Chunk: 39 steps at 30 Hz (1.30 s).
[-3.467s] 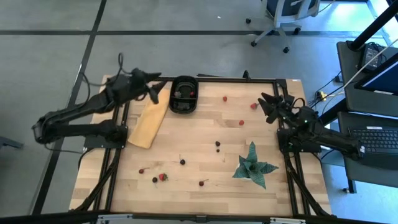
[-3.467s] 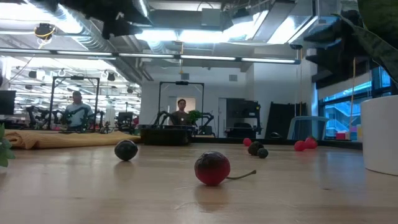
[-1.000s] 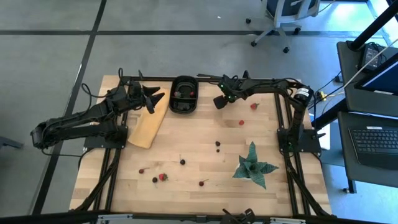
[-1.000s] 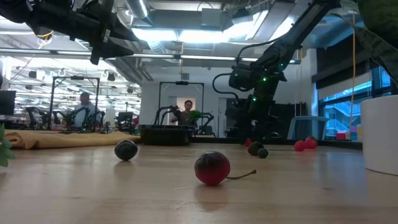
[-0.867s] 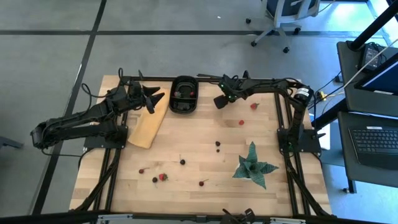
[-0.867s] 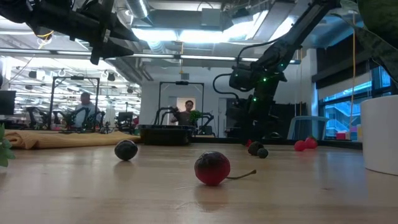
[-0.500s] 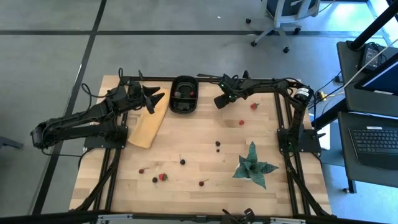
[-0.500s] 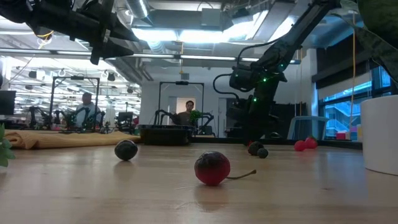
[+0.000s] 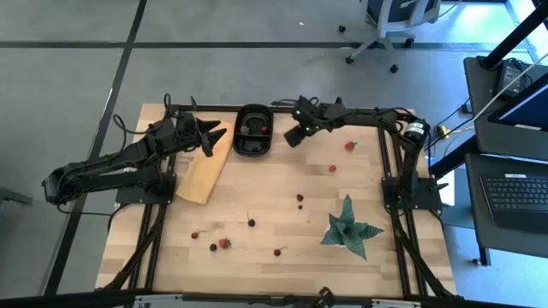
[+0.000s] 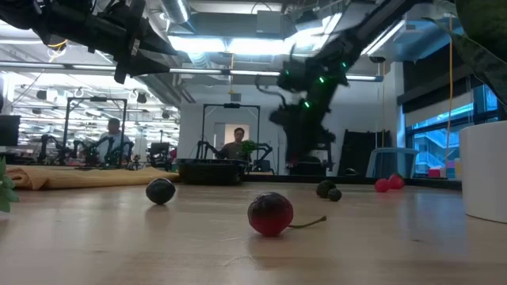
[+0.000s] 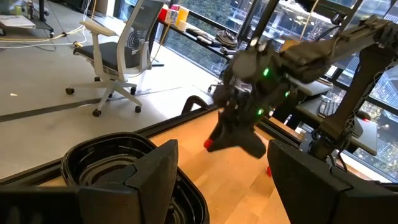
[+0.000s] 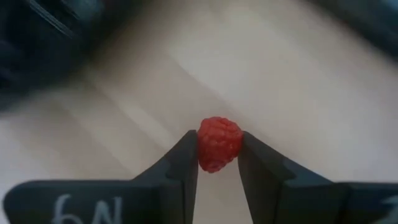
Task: Pick and placing Produce into tupperware
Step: Put the top red raspberry into the black bin
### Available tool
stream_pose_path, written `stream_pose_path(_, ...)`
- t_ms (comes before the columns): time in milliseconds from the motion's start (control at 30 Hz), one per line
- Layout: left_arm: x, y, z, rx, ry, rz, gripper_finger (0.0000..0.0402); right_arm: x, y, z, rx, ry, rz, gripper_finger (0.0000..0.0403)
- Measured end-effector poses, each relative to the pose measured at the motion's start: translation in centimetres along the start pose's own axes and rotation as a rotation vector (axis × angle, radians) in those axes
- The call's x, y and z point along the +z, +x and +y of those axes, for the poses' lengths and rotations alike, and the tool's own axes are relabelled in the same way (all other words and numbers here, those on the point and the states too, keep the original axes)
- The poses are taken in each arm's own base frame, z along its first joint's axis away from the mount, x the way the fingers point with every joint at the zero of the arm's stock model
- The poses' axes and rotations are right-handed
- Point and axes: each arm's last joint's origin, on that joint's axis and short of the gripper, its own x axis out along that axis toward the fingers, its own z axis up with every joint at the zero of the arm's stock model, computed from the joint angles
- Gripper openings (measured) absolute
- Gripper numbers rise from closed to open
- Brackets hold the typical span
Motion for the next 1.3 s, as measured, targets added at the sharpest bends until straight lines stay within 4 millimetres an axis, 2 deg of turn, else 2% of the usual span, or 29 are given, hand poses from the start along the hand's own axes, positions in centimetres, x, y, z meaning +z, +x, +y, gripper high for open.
stream_pose_path(267,0.0,0.0,0.0,0.000,0.000,0.000,0.0240,5.2,-4.7,3.8,0.093,-0.108,-0.202,0.0100)
stream_pose_path(433,0.0,0.0,0.0,0.000,0.000,0.000,0.0240,7.5,-7.1,4.4,0.119,-0.116,-0.301,0.0100)
stream_pose_path(533,0.0,0.0,0.0,0.000,0.000,-0.001,0.0240,8.6,-7.6,4.4,0.125,-0.111,-0.335,0.0100)
stream_pose_path(667,0.0,0.0,0.0,0.000,0.000,-0.001,0.0240,9.8,-6.1,4.9,0.119,-0.133,-0.332,0.0100)
stream_pose_path(967,0.0,0.0,0.0,0.000,0.000,-0.002,0.0240,11.2,-0.4,6.0,0.139,-0.192,-0.181,0.0100)
stream_pose_path(1100,0.0,0.0,0.0,0.000,0.000,-0.002,0.0240,11.6,1.0,6.3,0.131,-0.208,-0.141,0.0100)
stream_pose_path(1300,0.0,0.0,0.0,0.000,0.000,-0.002,0.0240,11.2,2.9,6.4,0.118,-0.226,-0.084,0.0100)
